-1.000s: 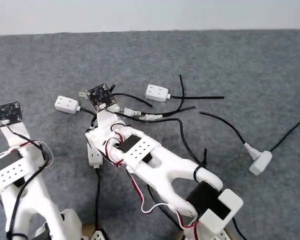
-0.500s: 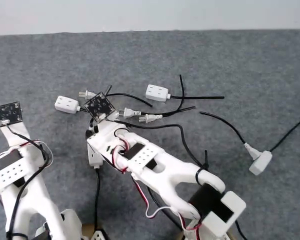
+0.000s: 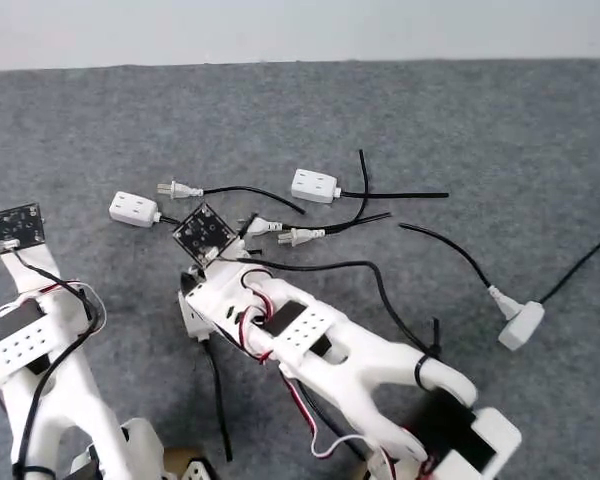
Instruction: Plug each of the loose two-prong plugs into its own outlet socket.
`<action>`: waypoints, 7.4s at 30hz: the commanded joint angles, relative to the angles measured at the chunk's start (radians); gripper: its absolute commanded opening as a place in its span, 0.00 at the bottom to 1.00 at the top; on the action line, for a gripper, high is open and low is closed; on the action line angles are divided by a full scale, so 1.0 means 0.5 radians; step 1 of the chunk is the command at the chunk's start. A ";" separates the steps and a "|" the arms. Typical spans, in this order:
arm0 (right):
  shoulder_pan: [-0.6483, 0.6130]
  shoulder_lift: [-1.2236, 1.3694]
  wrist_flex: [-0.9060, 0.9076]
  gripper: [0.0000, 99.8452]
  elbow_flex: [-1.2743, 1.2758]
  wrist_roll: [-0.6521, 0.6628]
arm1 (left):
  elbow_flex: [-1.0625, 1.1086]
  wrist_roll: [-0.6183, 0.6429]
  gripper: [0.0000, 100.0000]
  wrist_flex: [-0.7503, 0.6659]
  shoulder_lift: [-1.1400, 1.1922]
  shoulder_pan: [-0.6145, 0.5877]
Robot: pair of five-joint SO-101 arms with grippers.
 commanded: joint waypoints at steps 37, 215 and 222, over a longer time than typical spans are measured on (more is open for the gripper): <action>-0.133 0.091 0.450 0.01 -0.322 -0.261 | -0.060 -0.028 0.01 -0.049 0.003 0.003; 3.036 -0.842 1.919 0.01 0.516 0.675 | -0.385 0.776 0.08 -0.126 0.657 2.707; 3.033 -0.839 1.892 0.01 0.525 0.675 | -0.588 0.712 0.08 0.230 0.411 2.719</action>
